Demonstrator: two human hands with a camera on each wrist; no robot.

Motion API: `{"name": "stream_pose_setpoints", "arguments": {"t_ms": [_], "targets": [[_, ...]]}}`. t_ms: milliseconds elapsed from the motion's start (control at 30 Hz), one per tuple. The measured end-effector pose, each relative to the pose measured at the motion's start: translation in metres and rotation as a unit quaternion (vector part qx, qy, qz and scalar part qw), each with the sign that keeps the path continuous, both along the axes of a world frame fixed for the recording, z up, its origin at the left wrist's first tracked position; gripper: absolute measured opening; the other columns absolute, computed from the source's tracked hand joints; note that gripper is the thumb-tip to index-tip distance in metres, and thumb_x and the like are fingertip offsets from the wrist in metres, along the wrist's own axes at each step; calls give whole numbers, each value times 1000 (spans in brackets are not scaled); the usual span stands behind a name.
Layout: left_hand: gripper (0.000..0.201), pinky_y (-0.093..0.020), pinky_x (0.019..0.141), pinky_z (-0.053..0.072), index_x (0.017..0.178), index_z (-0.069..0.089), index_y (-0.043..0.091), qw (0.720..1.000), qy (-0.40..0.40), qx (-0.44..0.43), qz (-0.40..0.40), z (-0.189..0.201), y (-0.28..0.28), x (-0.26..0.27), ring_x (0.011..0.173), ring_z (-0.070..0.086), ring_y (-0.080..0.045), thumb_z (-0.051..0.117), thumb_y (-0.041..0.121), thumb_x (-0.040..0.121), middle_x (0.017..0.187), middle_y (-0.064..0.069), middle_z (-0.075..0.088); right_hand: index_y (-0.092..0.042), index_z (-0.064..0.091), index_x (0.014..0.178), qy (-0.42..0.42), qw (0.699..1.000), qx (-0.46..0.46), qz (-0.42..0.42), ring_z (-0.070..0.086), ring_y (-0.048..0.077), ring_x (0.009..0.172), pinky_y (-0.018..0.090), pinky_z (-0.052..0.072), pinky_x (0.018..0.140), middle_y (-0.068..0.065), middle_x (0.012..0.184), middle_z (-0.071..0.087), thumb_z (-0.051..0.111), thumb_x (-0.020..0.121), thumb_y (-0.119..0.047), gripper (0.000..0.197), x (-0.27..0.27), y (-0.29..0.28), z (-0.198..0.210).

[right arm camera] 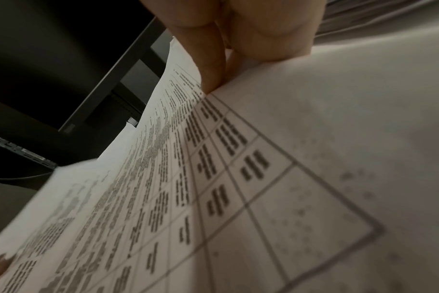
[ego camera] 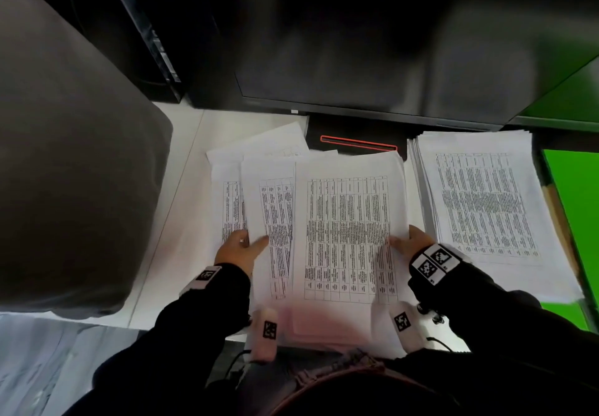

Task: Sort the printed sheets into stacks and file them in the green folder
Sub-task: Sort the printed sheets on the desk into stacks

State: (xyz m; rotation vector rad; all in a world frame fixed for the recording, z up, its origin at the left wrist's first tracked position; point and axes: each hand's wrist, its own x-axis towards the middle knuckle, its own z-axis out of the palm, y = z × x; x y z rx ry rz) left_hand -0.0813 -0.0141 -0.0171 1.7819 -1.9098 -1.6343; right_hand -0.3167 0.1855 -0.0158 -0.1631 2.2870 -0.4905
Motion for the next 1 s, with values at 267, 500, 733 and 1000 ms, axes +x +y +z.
{"name": "stream_pose_setpoints", "arguments": {"t_ms": [267, 500, 733, 1000], "targets": [[56, -39, 105, 32, 135, 44, 9, 958, -240, -134, -82, 1, -23, 13, 126, 38, -36, 52, 40, 90, 140, -18, 38, -7, 50, 118, 15, 1000, 19, 17, 52, 23, 87, 31, 43, 82, 10, 106, 61, 52, 91, -32, 37, -2, 2, -3], [30, -28, 73, 39, 103, 59, 5, 980, -149, -127, -15, -2, -28, 22, 81, 51, -24, 68, 22, 79, 101, -11, 50, -6, 51, 116, 18, 999, 24, 27, 54, 24, 87, 31, 43, 82, 12, 108, 62, 52, 91, -33, 37, -1, 2, -2], [45, -22, 64, 37, 124, 46, 24, 981, -76, -155, 89, 8, -33, 43, 66, 52, -14, 59, 5, 85, 100, -10, 59, -6, 50, 115, 16, 999, 17, 24, 54, 25, 89, 37, 46, 89, 10, 104, 61, 52, 91, -31, 35, 0, 2, -1], [10, -30, 73, 38, 95, 58, 10, 975, -70, -201, 63, 23, -48, 62, 80, 53, -25, 54, 18, 90, 92, -12, 59, -10, 50, 117, 7, 999, 24, 26, 59, 27, 92, 40, 47, 89, 6, 99, 62, 51, 90, -38, 38, -1, 5, 4]]}}
